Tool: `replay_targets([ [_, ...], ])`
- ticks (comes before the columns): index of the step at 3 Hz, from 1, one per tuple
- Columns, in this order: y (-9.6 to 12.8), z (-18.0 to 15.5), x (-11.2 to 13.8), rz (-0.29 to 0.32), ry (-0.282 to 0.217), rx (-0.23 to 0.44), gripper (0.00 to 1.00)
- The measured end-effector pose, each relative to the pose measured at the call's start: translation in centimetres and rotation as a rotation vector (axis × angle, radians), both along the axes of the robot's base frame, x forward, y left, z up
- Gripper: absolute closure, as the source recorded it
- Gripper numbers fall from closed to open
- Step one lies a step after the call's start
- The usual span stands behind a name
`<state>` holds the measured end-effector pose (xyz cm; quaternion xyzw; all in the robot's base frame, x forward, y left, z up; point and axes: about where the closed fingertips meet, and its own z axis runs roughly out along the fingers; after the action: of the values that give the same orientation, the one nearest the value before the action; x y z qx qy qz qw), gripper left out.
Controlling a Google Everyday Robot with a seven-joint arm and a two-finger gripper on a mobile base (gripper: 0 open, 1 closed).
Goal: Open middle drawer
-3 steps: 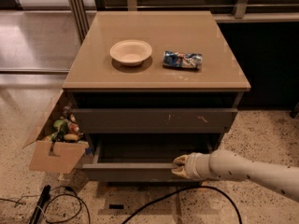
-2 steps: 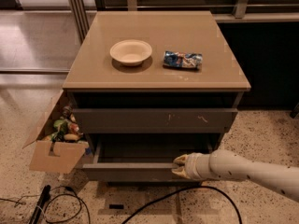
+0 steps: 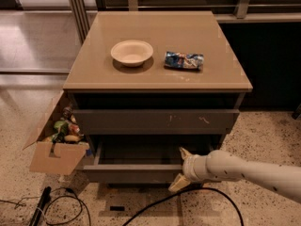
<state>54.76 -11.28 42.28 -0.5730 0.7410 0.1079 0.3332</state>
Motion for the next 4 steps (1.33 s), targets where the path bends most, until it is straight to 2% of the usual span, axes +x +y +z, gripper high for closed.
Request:
replay_targets([
  [1, 0.0, 0.0, 0.0, 0.0, 0.0, 0.0, 0.19],
  [3, -0.2, 0.9, -0.8, 0.002, 0.0, 0.031, 0.65],
  [4, -1.7, 1.0, -2.6, -0.011, 0.007, 0.043, 0.88],
])
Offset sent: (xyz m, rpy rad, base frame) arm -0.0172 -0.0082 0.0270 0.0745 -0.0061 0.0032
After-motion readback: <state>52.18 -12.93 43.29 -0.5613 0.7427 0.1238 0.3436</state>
